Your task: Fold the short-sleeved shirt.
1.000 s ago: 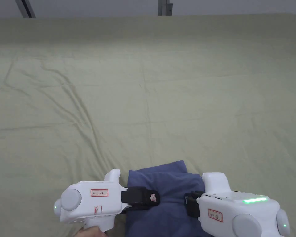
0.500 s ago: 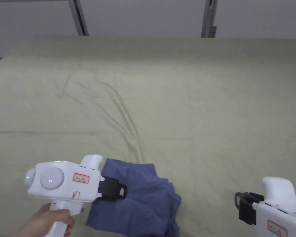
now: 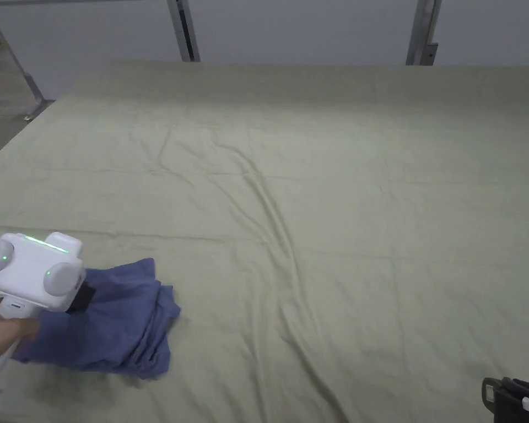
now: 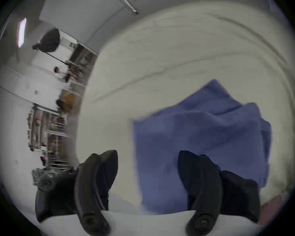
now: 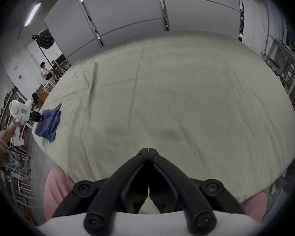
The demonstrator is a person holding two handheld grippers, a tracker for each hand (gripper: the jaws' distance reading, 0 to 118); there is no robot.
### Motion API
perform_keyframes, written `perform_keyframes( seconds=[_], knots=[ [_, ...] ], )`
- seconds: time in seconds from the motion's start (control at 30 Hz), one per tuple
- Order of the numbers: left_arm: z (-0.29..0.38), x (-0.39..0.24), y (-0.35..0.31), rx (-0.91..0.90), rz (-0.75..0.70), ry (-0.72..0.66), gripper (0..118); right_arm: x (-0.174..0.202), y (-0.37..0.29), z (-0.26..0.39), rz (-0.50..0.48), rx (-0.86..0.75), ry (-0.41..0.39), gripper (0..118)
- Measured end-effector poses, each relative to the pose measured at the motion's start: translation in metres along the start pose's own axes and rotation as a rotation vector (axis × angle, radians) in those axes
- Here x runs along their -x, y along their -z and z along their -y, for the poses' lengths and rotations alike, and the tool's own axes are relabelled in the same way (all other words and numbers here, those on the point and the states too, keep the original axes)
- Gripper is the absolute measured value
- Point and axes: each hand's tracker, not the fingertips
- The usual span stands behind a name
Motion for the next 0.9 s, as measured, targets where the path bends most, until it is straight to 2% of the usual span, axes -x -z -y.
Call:
perform_keyframes(
  seconds=[0.03,0.13,0.27,0.3,0.37,0.4,0.57,0.8,0.9],
  knots=[
    [0.004,-0.003,-0.007,-0.015,-0.02,-0.006,74,0.0,0.0,0.0,0.006,0.003,-0.003,0],
    [0.009,0.007,-0.01,-0.01,0.072,-0.111,74,-0.003,0.002,-0.001,0.01,0.012,0.005,0],
    [0.024,0.005,-0.046,-0.054,0.295,-0.325,72,-0.006,0.001,-0.001,0.006,0.01,0.016,0],
    [0.026,0.0,-0.057,-0.07,0.352,-0.361,57,-0.006,0.001,-0.001,0.006,0.01,0.016,0],
    [0.035,-0.012,-0.08,-0.116,0.465,-0.381,15,-0.007,-0.001,-0.001,-0.004,0.008,0.016,0],
    [0.039,-0.022,-0.09,-0.142,0.479,-0.368,11,-0.008,-0.003,0.0,-0.006,0.006,0.016,0],
    [0.052,-0.075,-0.164,-0.232,0.629,-0.383,4,-0.008,-0.017,-0.003,-0.033,-0.04,0.017,0],
    [0.061,-0.14,-0.25,-0.424,0.646,-0.341,4,-0.02,-0.048,-0.007,-0.039,-0.138,0.038,0],
    [0.066,-0.162,-0.298,-0.529,0.552,-0.278,4,-0.024,-0.066,-0.009,-0.007,-0.193,0.025,0]
  ],
)
